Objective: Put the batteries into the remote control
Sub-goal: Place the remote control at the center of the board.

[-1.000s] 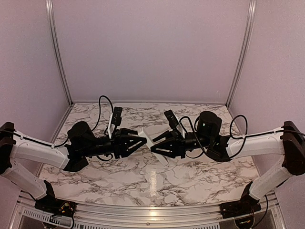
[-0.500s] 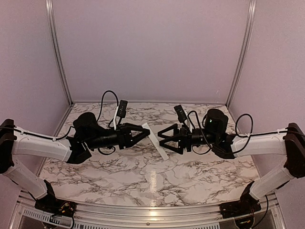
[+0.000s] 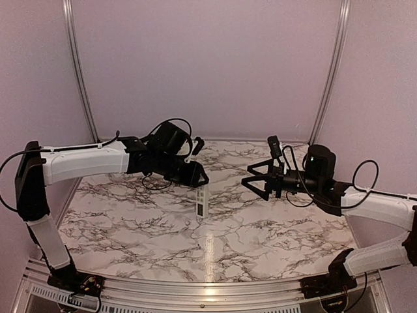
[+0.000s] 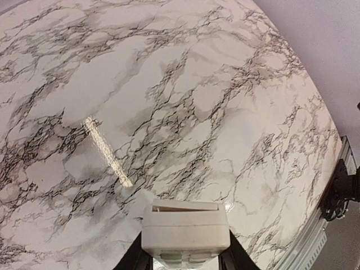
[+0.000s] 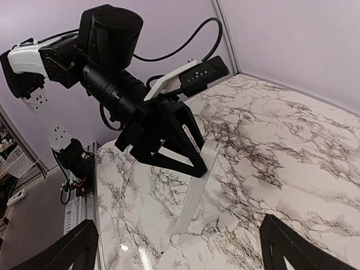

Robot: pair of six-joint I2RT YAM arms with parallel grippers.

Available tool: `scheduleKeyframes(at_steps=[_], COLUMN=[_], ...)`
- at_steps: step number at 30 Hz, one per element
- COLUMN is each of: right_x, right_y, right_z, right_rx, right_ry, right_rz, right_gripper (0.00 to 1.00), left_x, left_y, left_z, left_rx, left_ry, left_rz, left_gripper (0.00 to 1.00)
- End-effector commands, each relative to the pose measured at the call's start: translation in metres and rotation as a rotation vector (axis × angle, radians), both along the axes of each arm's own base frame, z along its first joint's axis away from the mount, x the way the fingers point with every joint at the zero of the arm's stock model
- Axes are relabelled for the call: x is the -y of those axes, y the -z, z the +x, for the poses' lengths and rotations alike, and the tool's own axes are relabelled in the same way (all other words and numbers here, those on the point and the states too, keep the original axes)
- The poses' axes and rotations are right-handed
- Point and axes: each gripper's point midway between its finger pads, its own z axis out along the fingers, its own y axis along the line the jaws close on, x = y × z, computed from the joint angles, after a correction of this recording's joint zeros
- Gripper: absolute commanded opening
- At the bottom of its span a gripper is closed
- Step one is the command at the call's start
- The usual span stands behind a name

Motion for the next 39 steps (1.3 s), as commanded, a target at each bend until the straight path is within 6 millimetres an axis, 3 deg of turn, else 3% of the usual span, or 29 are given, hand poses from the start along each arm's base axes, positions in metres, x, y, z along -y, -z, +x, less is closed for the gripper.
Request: scheduleKeyframes(at_steps=[1,5,12,22,26,31,35,39], right_x=[0.006,0.006,0.005,0.005,0.005,0.004,0.003,0.003], right_y=[0.016,0.019,0.024,0.034,0.036,0.040,0.037,0.031], right_z=[0.003,0.002,0.000,-0.002,-0.001,0.001,0.003,0.007], right_rx=[-0.021,-0.021,-0.026,-0.031,-0.029,-0.034,-0.034,-0.032], right_ry=[0.029,0.025,0.014,0.006,0.010,0.008,0.005,0.017], right_rz=[-0.044,-0.044,-0.043,-0.038,-0.043,-0.059,-0.063,-0.074], right_gripper=[0.98,0.98,0.97,0.97,0.97,0.97,0.99,0.99], left_x=[-0.048,-0.061,-0.068,-0.078,-0.076,-0.073,-0.065,-0.051], left_y=[0.043,0.061,0.120,0.172,0.183,0.176,0.152,0.116], left_z=[-0.016,-0.018,-0.024,-0.002,0.002,0.009,0.020,0.028], left_rx=[-0.130,-0.162,-0.361,-0.438,-0.450,-0.422,-0.358,-0.280], left_ry=[-0.018,-0.007,-0.001,-0.102,-0.114,-0.122,-0.118,-0.084], left_rz=[0.331,0.457,0.518,0.623,0.643,0.632,0.592,0.494], left_gripper=[0.04,0.04,0.05,0.11,0.14,0.47,0.96,0.99])
